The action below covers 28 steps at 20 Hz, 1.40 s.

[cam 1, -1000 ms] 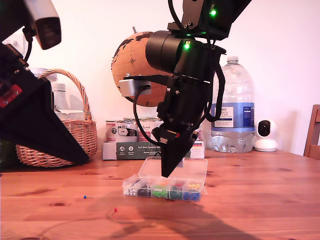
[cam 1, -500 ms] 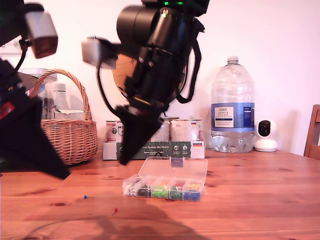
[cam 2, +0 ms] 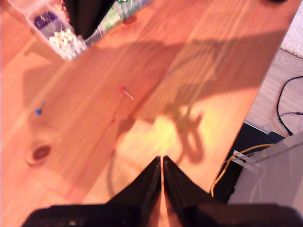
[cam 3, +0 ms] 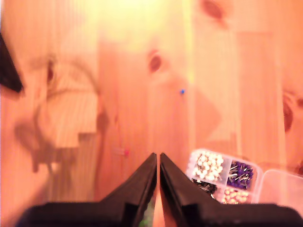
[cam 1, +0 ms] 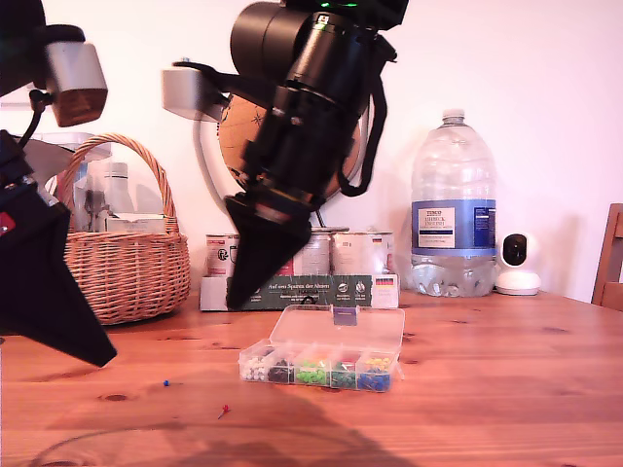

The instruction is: Sort the loose pins on the table into their correct compartments

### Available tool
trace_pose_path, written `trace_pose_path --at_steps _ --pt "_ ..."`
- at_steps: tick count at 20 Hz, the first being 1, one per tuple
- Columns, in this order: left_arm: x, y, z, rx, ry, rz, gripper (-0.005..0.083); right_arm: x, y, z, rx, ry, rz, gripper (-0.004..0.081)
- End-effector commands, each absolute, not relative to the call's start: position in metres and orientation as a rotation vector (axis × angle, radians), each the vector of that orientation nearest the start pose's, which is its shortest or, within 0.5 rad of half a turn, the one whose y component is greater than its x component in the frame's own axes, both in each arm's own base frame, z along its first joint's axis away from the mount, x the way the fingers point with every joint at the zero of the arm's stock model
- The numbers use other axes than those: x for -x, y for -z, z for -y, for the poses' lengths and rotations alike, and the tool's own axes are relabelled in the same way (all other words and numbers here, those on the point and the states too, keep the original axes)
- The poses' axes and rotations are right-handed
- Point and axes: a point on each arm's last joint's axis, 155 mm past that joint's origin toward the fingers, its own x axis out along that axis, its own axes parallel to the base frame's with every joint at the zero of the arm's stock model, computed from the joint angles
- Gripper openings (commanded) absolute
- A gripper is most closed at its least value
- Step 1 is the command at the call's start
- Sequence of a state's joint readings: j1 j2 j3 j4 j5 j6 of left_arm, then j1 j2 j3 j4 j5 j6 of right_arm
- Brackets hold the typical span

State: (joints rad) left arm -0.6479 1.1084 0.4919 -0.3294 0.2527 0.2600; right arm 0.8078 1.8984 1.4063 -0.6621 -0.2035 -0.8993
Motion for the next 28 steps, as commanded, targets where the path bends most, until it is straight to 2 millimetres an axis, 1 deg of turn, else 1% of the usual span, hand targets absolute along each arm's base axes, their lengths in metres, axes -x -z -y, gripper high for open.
trace_pose_path --at_steps 1,2,3,4,5,7,10,13,16,18,23,27,28 --pt "-0.198 -0.05 0.208 -0.409 0.953 -0.841 -0.0023 -0.279 -0.073 -0.354 1.146 -1.429 -0.613 -0.0013" --pt "-0.198 -0.05 0.208 -0.409 0.953 -0.84 -0.0023 -0.277 -0.071 -0.352 1.167 -1.445 -0.613 -0.0012" --pt "-0.198 -0.05 0.208 -0.409 0.953 -0.841 -0.0023 -0.276 -0.07 -0.351 1.238 -1.488 -0.56 -0.0012" --pt "-0.197 -0.05 0.208 -0.409 0.953 -0.844 -0.0023 -0.275 -0.068 -0.35 1.238 -1.491 -0.569 -0.0012" --pt "-0.196 -0.049 0.207 -0.407 0.951 -0.851 -0.0023 -0.275 -0.066 -0.349 1.301 -1.529 -0.524 -0.0012" --pt "-0.196 -0.048 0.207 -0.395 0.944 -0.864 -0.0023 -0.273 -0.062 -0.347 1.364 -1.575 -0.484 -0.0012" --pt "-0.195 -0.048 0.206 -0.394 0.943 -0.868 -0.0023 -0.271 -0.054 -0.346 1.41 -1.612 -0.462 -0.0012" --pt "-0.194 -0.047 0.206 -0.389 0.94 -0.875 -0.0023 -0.27 -0.054 -0.348 1.416 -1.616 -0.456 -0.0012" --pt "-0.194 -0.047 0.206 -0.374 0.932 -0.883 -0.0023 -0.267 -0.051 -0.345 1.437 -1.636 -0.458 -0.0012" --pt "-0.194 -0.047 0.206 -0.374 0.932 -0.883 -0.0023 -0.266 -0.046 -0.341 1.468 -1.658 -0.46 -0.0011" --pt "-0.194 -0.047 0.206 -0.374 0.932 -0.882 -0.0023 -0.264 -0.04 -0.342 1.49 -1.681 -0.463 0.0089" --pt "-0.194 -0.047 0.206 -0.373 0.932 -0.884 -0.0023 -0.271 -0.038 -0.356 1.491 -1.684 -0.453 0.0115" --pt "-0.194 -0.047 0.206 -0.373 0.932 -0.884 -0.0023 -0.272 -0.037 -0.358 1.487 -1.689 -0.458 0.0136"
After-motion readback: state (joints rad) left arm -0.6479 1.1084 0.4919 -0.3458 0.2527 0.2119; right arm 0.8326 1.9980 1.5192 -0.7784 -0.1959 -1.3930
